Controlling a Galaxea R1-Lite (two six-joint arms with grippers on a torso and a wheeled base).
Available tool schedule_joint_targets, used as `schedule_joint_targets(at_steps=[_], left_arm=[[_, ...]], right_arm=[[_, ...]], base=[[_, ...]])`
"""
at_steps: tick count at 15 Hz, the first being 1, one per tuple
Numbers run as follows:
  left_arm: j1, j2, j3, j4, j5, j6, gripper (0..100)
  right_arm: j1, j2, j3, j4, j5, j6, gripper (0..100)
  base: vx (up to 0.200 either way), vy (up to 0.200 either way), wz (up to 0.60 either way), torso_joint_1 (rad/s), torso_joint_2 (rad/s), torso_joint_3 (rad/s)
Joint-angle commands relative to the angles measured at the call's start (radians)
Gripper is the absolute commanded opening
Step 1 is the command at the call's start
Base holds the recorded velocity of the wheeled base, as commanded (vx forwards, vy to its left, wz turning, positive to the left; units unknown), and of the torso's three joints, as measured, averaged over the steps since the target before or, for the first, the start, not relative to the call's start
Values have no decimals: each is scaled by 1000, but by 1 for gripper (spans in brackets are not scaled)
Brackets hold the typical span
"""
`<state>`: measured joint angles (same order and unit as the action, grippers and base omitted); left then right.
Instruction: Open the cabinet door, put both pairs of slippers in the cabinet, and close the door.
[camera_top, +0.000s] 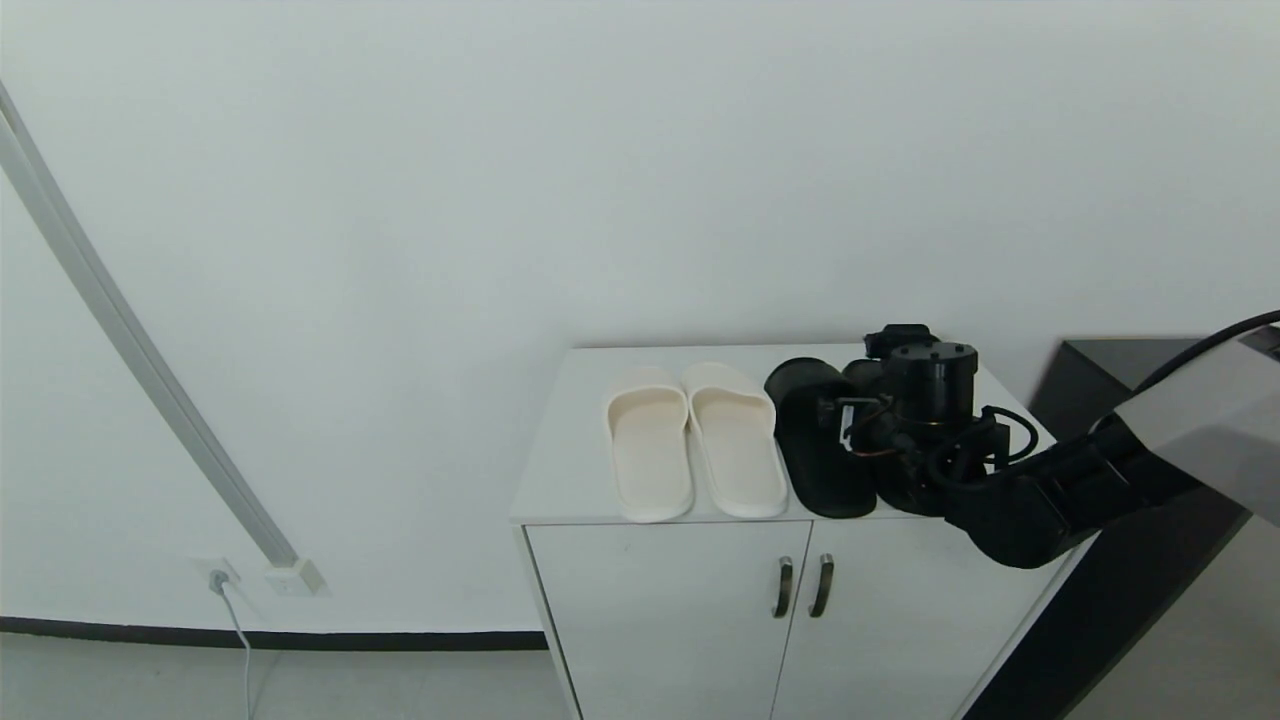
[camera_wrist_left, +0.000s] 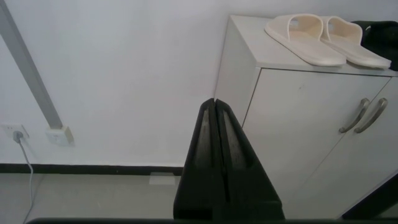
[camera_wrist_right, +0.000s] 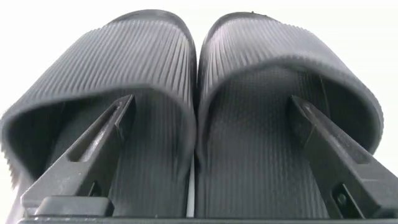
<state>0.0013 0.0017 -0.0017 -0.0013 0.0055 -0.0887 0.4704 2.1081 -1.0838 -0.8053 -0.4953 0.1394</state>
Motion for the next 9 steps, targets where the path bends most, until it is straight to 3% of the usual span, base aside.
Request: schedule_joint_targets(at_steps=[1,4,5,9], left_arm=[[0,1,0,0,1,0,0],[0,1,0,0,1,0,0],[0,1,0,0,1,0,0],[0,1,0,0,1,0,0]], right_arm=[[-6,26,-24,2,-2,-1,100],[-9,39,-53,2,-2,-4,100],[-9,43,-54,3,-2,-4,0],[-10,44,-56,2,-2,-7,0]], base=[[0,0,0,0,0,0],[0,0,0,0,0,0],[0,0,0,0,0,0],[0,0,0,0,0,0]])
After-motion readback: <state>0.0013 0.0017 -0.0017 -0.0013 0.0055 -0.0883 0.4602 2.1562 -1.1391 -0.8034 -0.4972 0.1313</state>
